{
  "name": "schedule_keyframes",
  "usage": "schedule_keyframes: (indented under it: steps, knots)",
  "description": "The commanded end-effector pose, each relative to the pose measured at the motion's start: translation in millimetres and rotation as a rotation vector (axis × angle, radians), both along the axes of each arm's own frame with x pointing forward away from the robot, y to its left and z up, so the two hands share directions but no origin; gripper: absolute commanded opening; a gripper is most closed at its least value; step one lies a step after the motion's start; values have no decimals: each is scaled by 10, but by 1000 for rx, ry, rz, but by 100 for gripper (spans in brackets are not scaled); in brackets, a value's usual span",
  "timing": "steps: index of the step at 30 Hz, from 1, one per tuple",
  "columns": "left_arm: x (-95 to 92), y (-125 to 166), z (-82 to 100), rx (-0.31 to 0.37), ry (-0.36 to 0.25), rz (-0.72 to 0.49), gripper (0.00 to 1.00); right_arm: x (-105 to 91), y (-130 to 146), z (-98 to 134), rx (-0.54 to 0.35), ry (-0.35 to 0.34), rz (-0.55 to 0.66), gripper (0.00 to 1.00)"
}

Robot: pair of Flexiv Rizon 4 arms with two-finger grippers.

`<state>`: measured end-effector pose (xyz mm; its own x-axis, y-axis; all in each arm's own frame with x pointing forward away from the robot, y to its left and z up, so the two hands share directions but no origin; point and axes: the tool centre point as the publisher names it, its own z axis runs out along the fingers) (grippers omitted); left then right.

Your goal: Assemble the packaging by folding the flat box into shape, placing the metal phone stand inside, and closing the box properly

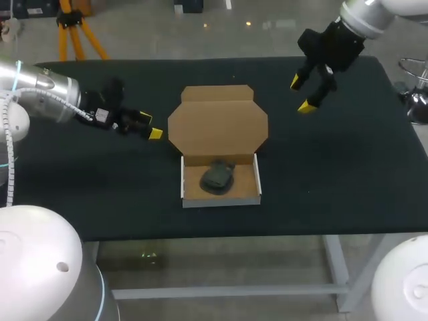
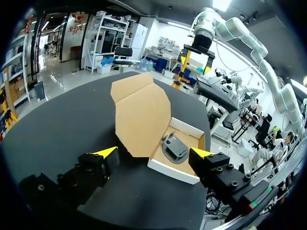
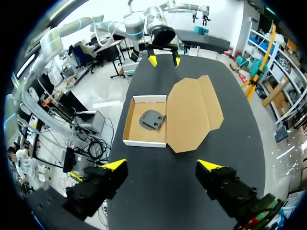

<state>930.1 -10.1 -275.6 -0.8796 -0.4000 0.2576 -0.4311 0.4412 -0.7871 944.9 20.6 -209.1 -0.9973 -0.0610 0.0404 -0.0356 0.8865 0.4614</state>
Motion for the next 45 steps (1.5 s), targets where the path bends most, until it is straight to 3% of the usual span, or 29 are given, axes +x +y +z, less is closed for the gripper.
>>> schedule_keyframes:
  steps: [1, 4, 17, 25, 31, 34, 37, 45]
  knots:
    - [249, -3, -114, -25, 38, -61, 96, 40, 70, 53, -14, 28, 22, 100]
    - [326, -3, -186, -23, 50, -76, 90, 45, 139, 63, -20, 32, 34, 100]
    - [596, -81, -429, -57, 75, -135, 85, 189, 364, 104, -34, 45, 65, 100]
    - [668, -260, -506, -92, 83, -192, 84, 272, 436, 87, -39, 55, 64, 100]
    - [673, -381, -556, -123, 93, -232, 74, 333, 461, 51, -42, 72, 66, 100]
    - [645, -458, -558, -143, 99, -258, 58, 374, 468, 37, -44, 79, 66, 100]
    - [615, -510, -553, -156, 98, -268, 50, 414, 478, 20, -52, 82, 62, 100]
    - [550, -670, -556, -167, 104, -312, 45, 462, 530, -17, -63, 92, 68, 100]
